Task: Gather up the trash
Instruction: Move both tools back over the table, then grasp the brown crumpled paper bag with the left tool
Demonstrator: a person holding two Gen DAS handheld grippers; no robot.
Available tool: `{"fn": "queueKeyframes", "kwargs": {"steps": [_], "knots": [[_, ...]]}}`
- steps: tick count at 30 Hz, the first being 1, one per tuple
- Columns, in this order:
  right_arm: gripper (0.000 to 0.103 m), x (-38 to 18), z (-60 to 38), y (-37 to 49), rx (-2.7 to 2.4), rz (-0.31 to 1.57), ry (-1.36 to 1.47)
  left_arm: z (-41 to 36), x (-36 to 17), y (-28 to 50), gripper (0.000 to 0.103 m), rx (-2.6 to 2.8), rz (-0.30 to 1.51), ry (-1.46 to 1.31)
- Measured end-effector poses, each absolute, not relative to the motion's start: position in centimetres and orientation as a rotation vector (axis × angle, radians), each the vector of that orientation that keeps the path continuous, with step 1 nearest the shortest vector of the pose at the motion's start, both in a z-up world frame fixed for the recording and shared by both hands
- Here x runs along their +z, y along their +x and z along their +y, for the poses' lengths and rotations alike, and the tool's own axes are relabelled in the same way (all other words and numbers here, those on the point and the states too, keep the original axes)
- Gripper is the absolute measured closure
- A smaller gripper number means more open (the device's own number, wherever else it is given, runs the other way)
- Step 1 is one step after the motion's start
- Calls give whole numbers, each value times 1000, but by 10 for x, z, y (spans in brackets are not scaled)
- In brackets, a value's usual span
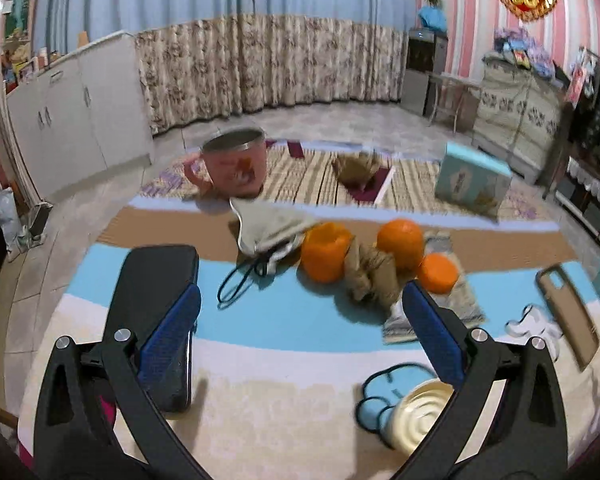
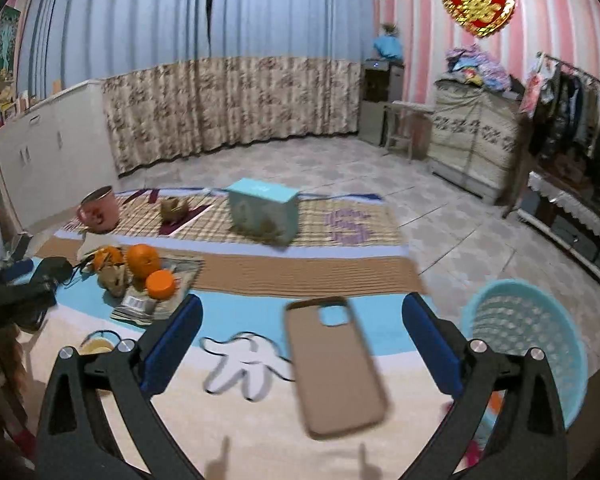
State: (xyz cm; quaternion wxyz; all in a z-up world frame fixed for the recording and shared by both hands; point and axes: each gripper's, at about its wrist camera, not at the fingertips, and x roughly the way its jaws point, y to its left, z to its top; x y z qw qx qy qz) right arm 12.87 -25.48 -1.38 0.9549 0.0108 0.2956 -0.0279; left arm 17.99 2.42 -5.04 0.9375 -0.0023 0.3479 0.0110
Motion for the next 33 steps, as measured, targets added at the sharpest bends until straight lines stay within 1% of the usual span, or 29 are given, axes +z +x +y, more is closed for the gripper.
{"fn": "queueKeyframes", "kwargs": {"steps": [6, 9, 11, 15, 16, 17, 18, 20, 21, 23, 26, 33], "knots": [[5, -37, -232, 165, -55, 628, 42, 28, -73, 193, 6, 8, 766, -55], [5, -45, -227, 178, -69, 633, 26, 27, -76, 198, 11, -3, 764, -71], [5, -51, -230, 181, -92, 634, 17, 21, -78, 201, 18, -27, 773, -77], [5, -62, -239, 185, -101, 668, 43, 2, -81, 210, 19, -48, 775, -32], [5, -62, -239, 185, -110, 666, 35, -2, -82, 214, 23, -56, 778, -34], [5, -62, -240, 184, -123, 661, 23, -4, -84, 217, 30, -68, 785, -43], [5, -62, -241, 183, -128, 657, 17, -7, -86, 221, 34, -89, 801, -56], [5, -61, -241, 183, -127, 654, 15, -11, -90, 225, 48, -113, 825, -51], [5, -61, -241, 182, -126, 654, 15, -13, -92, 226, 52, -113, 832, -32], [5, -63, -239, 183, -117, 660, 15, -13, -95, 228, 62, -127, 838, -30], [5, -68, -233, 185, -99, 672, 14, -5, -95, 229, 72, -153, 845, -73], [5, -76, -214, 185, -65, 686, -36, 2, -73, 214, 74, -163, 816, -43]]}}
